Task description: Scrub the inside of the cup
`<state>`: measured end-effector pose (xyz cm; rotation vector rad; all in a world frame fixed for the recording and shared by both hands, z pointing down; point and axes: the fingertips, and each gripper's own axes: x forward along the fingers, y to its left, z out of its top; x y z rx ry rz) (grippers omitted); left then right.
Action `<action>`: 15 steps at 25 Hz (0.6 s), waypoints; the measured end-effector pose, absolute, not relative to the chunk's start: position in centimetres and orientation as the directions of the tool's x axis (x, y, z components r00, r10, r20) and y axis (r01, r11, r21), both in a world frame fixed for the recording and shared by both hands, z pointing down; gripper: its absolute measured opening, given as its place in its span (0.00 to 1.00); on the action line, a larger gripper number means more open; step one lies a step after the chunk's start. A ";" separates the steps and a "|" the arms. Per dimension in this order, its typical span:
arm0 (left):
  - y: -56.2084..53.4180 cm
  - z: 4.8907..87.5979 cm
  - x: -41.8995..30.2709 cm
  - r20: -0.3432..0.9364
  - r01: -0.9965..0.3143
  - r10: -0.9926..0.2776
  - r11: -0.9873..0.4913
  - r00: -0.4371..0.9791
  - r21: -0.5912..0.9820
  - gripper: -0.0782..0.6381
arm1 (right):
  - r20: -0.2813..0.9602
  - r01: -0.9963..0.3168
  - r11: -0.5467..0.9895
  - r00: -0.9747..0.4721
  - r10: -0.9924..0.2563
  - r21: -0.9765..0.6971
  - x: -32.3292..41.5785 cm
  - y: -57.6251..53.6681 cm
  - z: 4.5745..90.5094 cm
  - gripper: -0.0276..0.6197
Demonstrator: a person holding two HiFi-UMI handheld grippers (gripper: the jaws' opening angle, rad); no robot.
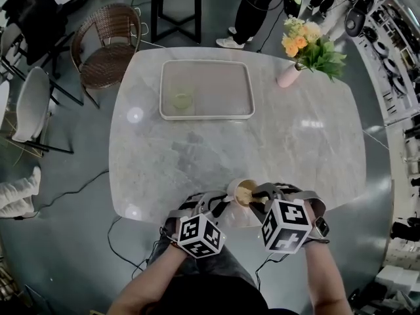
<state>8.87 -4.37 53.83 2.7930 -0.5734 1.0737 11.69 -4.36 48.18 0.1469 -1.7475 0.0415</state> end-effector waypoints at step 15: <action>-4.2 53.8 9.1 0.650 -0.378 -0.308 -0.925 0.695 -0.035 0.19 | 0.972 -0.020 0.972 0.041 -0.233 0.234 13.1 -6.6 52.5 0.14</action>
